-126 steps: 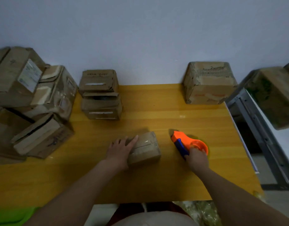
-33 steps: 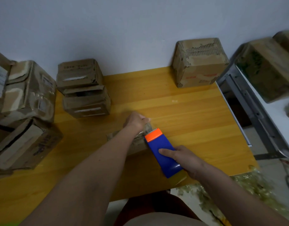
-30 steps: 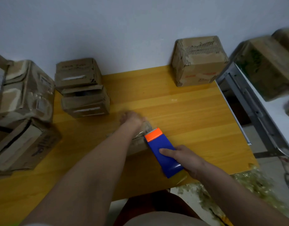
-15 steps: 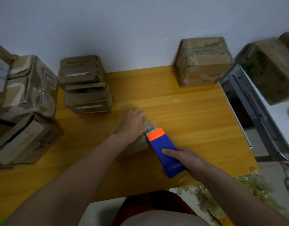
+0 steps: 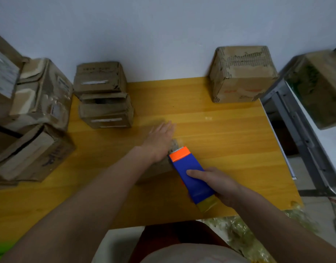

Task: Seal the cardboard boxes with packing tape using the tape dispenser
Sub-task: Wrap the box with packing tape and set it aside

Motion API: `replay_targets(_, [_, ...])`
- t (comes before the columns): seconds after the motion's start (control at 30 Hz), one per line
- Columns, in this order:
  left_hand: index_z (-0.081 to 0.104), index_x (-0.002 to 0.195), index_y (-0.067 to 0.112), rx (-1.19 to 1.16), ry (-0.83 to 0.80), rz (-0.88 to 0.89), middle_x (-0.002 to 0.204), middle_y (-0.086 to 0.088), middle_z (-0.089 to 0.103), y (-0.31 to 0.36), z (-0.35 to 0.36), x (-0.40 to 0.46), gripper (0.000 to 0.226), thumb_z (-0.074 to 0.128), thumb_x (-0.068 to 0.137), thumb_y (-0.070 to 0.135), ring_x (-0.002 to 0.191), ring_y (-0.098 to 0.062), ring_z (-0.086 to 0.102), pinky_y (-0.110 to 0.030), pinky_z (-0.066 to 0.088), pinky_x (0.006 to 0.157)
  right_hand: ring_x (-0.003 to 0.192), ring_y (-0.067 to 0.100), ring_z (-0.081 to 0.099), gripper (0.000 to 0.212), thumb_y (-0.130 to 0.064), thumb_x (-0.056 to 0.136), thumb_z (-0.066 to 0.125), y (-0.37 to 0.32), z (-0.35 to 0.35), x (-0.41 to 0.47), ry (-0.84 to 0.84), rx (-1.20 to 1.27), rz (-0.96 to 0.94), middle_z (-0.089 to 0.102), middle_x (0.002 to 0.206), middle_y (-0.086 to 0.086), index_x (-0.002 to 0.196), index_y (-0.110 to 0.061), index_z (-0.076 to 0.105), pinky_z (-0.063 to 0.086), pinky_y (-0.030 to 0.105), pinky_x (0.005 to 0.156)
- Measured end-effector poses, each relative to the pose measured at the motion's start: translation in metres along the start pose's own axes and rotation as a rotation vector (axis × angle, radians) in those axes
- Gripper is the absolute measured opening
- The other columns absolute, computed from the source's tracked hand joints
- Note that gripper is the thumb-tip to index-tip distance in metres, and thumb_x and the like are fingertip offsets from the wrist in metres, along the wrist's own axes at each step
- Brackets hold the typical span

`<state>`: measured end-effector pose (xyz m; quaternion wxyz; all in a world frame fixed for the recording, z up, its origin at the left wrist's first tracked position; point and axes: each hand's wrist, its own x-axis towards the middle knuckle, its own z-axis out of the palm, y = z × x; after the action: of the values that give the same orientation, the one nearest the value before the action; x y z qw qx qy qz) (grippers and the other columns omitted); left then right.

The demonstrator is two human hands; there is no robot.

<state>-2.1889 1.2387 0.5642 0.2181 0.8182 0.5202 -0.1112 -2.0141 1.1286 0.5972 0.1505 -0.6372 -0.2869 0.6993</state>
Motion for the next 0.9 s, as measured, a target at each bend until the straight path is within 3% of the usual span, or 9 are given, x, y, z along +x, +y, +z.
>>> replay_targets(0.1, [-0.006,0.154,0.019,-0.177,-0.014,0.092,0.162,0.0,-0.007,-0.01,0.013,-0.028,0.093,0.059,0.086,0.017,0.148,-0.016,-0.007,-0.038,-0.002,0.12,0.074,0.019,0.072,0.03,-0.037,0.08,0.072,0.002,-0.003,0.004,-0.005,0.007,0.004,0.075,0.086,0.006,0.095,-0.01,0.07,0.053,0.028,0.066])
replay_targets(0.2, [-0.015,0.152,0.023,0.063,-0.1,0.158,0.159,0.006,-0.02,-0.021,0.026,-0.044,0.117,0.068,0.075,0.052,0.146,-0.015,-0.016,-0.044,-0.008,0.118,0.07,0.016,0.071,0.03,-0.037,0.081,0.072,0.0,-0.006,0.007,-0.017,0.0,0.011,0.075,0.083,0.003,0.094,-0.011,0.069,0.052,0.025,0.059])
replay_targets(0.27, [-0.021,0.15,0.027,0.169,-0.11,0.111,0.157,0.009,-0.027,-0.023,0.032,-0.041,0.129,0.073,0.068,0.062,0.145,-0.018,-0.016,-0.049,-0.003,0.117,0.069,0.016,0.07,0.031,-0.037,0.082,0.07,-0.002,-0.007,0.01,-0.026,0.005,0.005,0.075,0.082,0.004,0.096,-0.01,0.068,0.052,0.025,0.06])
replay_targets(0.4, [-0.018,0.15,0.029,0.129,0.041,-0.031,0.158,0.011,-0.021,-0.025,0.039,-0.031,0.118,0.065,0.075,0.064,0.147,-0.024,0.002,-0.047,0.015,0.114,0.06,0.018,0.067,0.033,-0.038,0.084,0.068,-0.02,-0.008,0.021,0.029,-0.034,-0.062,0.073,0.076,0.007,0.092,-0.006,0.07,0.052,0.028,0.063])
replay_targets(0.53, [-0.018,0.15,0.028,0.136,0.046,-0.097,0.159,0.011,-0.021,-0.024,0.04,-0.021,0.114,0.061,0.077,0.065,0.146,-0.027,0.005,-0.048,0.015,0.112,0.048,0.017,0.065,0.034,-0.035,0.085,0.068,-0.039,-0.015,0.032,-0.014,-0.046,-0.071,0.072,0.067,0.009,0.088,-0.001,0.069,0.051,0.023,0.045])
replay_targets(0.6, [-0.018,0.15,0.027,0.094,0.046,-0.185,0.159,0.009,-0.018,-0.028,0.037,-0.018,0.115,0.062,0.077,0.064,0.146,-0.029,0.004,-0.051,0.014,0.113,0.055,0.015,0.067,0.037,-0.04,0.082,0.07,-0.023,-0.029,0.031,-0.021,-0.136,-0.035,0.073,0.073,0.007,0.093,-0.004,0.069,0.051,0.023,0.049])
replay_targets(0.67, [-0.02,0.15,0.023,-0.038,0.063,-0.356,0.159,0.007,-0.02,-0.043,0.027,-0.015,0.116,0.064,0.079,0.061,0.146,-0.032,0.003,-0.056,0.014,0.113,0.056,0.01,0.066,0.036,-0.047,0.079,0.07,0.018,-0.042,0.02,-0.049,-0.347,0.074,0.072,0.07,0.0,0.085,-0.012,0.069,0.047,0.019,0.05])
replay_targets(0.77, [-0.021,0.15,0.022,0.011,0.045,-0.364,0.157,0.008,-0.026,-0.059,0.019,-0.01,0.119,0.064,0.078,0.063,0.145,-0.033,0.003,-0.055,0.019,0.112,0.046,0.008,0.063,0.04,-0.053,0.073,0.069,0.072,-0.053,0.0,-0.07,-0.373,0.187,0.068,0.056,-0.003,0.074,-0.013,0.067,0.043,0.015,0.043])
replay_targets(0.9, [-0.021,0.15,0.024,0.08,0.122,-0.335,0.157,0.01,-0.024,-0.051,0.036,-0.011,0.122,0.066,0.073,0.064,0.145,-0.031,0.004,-0.051,0.021,0.111,0.064,0.016,0.067,0.053,-0.059,0.066,0.066,0.052,-0.063,0.01,0.008,-0.236,-0.042,0.073,0.076,0.008,0.084,-0.009,0.071,0.047,0.025,0.06])
